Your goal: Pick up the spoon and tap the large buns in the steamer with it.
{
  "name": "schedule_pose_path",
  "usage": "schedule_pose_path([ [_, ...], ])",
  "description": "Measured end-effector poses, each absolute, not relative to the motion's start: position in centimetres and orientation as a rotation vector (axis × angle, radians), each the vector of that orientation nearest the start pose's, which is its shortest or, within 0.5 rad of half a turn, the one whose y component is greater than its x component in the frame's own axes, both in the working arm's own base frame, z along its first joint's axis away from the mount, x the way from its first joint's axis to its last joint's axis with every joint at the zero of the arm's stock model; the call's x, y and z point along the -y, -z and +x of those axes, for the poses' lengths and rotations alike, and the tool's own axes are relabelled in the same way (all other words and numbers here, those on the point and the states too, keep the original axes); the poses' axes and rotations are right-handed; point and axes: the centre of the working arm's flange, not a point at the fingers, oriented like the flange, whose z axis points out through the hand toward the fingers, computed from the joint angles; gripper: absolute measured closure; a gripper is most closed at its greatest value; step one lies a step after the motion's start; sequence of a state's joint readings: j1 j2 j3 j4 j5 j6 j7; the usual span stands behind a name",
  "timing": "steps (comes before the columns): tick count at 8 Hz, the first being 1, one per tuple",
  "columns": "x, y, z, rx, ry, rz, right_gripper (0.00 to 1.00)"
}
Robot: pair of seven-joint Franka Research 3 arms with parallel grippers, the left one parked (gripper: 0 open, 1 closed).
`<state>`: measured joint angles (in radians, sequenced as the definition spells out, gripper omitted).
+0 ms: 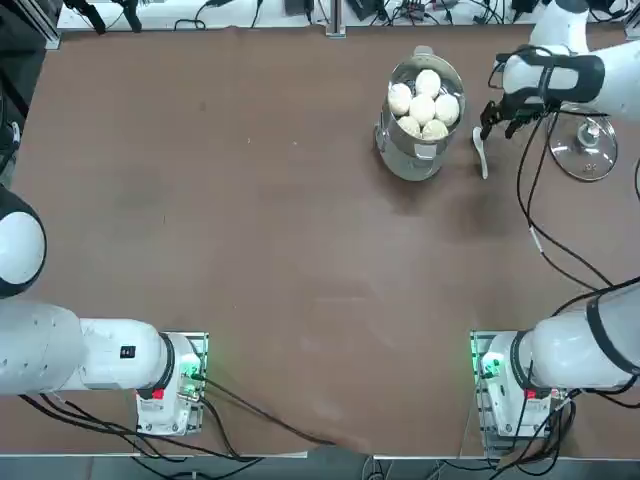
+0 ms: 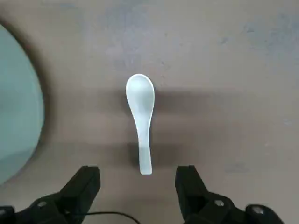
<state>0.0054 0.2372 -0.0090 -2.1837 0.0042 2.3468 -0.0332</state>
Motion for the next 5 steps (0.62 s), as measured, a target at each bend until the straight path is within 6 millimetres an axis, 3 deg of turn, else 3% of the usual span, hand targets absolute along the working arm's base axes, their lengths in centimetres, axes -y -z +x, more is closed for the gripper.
schedule_pose_path([
  [5,0.6,-22.2,54.6,0.029,-0.102,-3.14,0.03],
])
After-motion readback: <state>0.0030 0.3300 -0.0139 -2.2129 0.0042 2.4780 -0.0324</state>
